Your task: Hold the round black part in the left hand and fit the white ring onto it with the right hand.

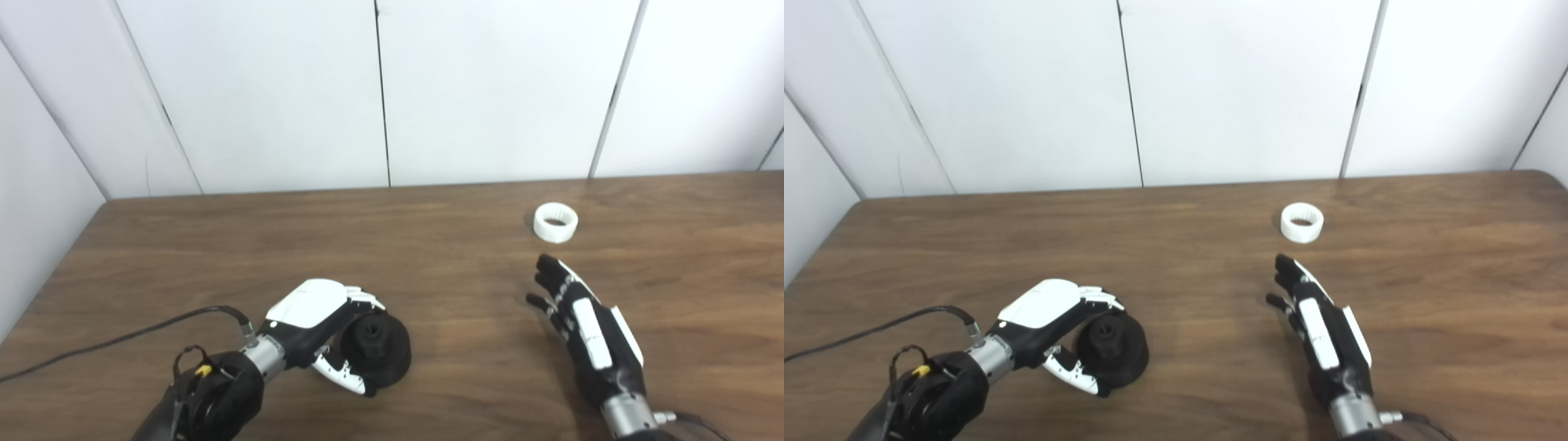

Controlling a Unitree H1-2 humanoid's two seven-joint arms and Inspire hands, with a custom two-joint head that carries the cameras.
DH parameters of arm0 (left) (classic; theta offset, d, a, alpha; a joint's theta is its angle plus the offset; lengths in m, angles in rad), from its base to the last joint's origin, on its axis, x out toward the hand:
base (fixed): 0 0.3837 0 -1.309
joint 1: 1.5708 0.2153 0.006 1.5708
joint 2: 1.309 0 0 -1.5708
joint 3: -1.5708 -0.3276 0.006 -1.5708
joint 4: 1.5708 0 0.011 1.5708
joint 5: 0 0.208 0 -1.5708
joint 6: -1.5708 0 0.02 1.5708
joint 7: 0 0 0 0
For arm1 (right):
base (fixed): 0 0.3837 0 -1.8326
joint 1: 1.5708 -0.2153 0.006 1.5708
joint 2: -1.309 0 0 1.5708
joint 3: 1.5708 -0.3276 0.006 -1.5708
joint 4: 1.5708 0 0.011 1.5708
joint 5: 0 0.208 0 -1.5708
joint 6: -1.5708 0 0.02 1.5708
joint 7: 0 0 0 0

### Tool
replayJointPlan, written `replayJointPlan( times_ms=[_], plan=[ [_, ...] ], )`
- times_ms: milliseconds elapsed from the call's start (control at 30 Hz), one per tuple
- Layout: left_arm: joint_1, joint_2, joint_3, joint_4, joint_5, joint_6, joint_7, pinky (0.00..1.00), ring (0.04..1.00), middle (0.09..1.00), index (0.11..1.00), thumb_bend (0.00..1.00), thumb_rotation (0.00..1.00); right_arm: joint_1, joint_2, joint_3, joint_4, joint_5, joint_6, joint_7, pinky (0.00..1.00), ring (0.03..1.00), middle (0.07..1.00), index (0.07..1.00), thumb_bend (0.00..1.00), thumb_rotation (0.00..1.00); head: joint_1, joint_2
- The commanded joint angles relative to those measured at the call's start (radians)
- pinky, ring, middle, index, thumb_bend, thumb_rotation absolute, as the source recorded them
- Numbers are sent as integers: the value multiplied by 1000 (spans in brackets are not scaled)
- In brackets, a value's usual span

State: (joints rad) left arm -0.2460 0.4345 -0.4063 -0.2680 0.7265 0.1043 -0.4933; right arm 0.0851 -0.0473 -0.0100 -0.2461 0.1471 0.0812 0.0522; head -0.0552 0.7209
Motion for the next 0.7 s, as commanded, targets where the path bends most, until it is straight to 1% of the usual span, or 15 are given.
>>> replayJointPlan(
  times_ms=[0,100,300,400,500,667],
  plan=[
    [-18,-5,17,-44,0,-18,14,855,891,849,710,845,332,55,30,3,-38,7,3,-9,841,934,919,863,596,854,-1,6],
    [7,-20,19,-51,11,-29,37,848,885,841,702,858,341,47,27,0,-42,10,11,-14,841,934,921,867,610,843,3,16],
    [33,-41,22,-75,36,-37,40,846,886,834,690,860,309,38,23,-3,-56,18,30,-17,848,943,922,872,625,838,7,34],
    [43,-54,24,-78,35,-47,50,847,883,830,686,858,314,34,24,-5,-66,28,43,-16,855,948,922,876,626,831,8,40],
    [44,-64,23,-88,42,-44,38,852,885,829,691,855,334,32,25,-6,-73,38,53,-16,854,951,926,877,611,830,10,44],
    [50,-76,17,-90,56,-61,38,853,887,830,694,855,344,32,23,-5,-82,37,58,-17,851,949,932,882,603,835,11,46]
  ],
)
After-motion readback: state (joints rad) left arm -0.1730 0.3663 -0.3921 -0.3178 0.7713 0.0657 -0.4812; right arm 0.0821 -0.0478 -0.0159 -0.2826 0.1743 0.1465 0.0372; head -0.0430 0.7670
